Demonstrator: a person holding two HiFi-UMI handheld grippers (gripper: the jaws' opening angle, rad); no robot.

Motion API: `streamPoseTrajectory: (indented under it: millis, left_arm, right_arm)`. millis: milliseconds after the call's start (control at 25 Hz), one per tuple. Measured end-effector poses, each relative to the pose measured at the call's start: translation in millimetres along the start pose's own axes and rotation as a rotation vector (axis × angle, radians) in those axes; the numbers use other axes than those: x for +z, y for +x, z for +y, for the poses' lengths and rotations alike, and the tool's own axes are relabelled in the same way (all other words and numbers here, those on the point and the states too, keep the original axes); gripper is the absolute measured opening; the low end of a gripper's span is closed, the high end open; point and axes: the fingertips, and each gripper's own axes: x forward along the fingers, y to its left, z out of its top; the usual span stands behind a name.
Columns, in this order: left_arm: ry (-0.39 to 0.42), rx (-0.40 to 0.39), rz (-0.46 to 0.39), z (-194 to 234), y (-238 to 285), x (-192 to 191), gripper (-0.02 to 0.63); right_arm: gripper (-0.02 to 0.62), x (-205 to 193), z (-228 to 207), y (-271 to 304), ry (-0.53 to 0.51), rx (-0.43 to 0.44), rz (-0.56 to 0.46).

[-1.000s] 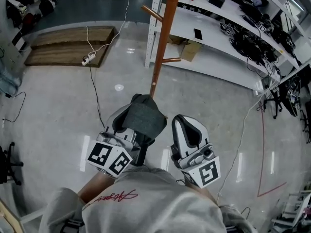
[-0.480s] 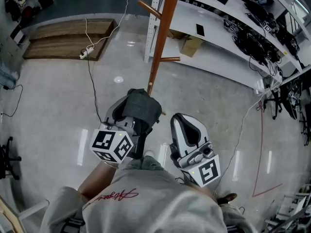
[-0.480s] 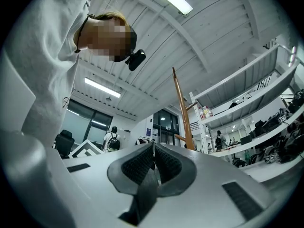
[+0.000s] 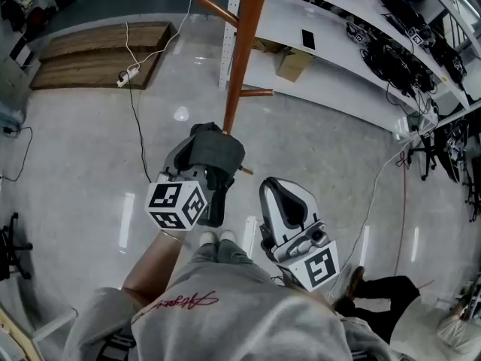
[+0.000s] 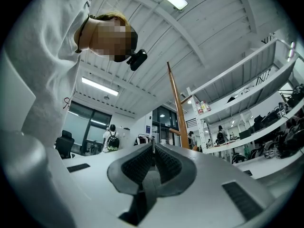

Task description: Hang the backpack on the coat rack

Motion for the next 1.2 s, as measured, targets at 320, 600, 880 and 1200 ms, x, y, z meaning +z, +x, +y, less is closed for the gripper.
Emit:
streamPoseTrajectory:
  millis: [320, 600, 880, 1200]
  left_arm:
    - [0.005, 0.040, 0.030, 22, 30, -16, 0.040]
    - [-0.018, 0.086, 0.125, 36, 54, -41, 0.040]
    - [-0.002, 0.109, 0.185, 47, 79, -57, 0.040]
    - [0.023, 0.130, 0.245, 63, 100, -80, 0.040]
  right_arm:
    - [0.025, -17, -15, 6, 0.020, -0.014, 0.021]
    - [0.025, -29, -26, 8, 0.036, -0.020, 0.036]
    - [0.025, -38, -42, 10, 0.048, -0.037, 0.053]
    - [0.025, -49, -56, 11, 0.060, -0.060, 0.068]
